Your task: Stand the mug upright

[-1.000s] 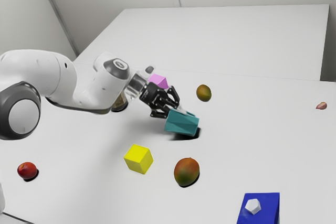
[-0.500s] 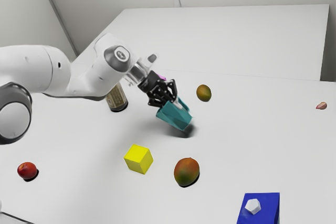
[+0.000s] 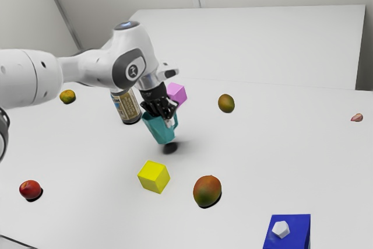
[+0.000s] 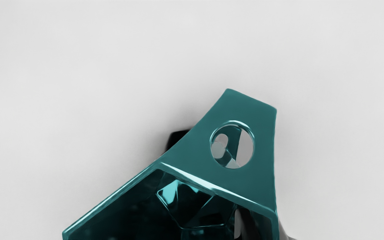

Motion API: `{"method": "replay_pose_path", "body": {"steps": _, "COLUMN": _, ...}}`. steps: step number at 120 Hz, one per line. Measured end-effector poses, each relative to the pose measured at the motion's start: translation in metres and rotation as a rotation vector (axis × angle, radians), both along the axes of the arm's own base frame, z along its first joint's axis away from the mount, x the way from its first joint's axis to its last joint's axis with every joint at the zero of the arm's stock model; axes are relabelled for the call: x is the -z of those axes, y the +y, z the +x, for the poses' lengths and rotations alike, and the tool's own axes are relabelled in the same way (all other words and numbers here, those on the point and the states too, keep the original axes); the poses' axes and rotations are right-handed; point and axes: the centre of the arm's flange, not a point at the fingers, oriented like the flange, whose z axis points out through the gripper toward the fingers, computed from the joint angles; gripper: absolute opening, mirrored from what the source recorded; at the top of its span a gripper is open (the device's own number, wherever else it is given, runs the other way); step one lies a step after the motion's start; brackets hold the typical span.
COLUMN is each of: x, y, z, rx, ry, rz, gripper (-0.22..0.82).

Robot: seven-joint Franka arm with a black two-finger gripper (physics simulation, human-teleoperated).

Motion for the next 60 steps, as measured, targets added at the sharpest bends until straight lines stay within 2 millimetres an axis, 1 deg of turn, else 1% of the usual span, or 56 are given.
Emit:
{"method": "replay_pose_path", "body": {"steps": 10, "x": 0.002, "y": 0.0, "z": -0.003, "rx": 0.028, "ry": -0.016, "rz": 0.052, "gripper": -0.18}}
{"method": "replay_pose_path", "body": {"steps": 32, "x": 0.004, "y": 0.001, "z": -0.002, "rx": 0.043, "ry": -0.042, "rz": 0.1, "gripper": -0.18}}
{"method": "replay_pose_path", "body": {"steps": 60, "x": 0.031, "y": -0.002, "z": -0.002, "rx": 0.043, "ry": -0.032, "rz": 0.111, "gripper": -0.18}}
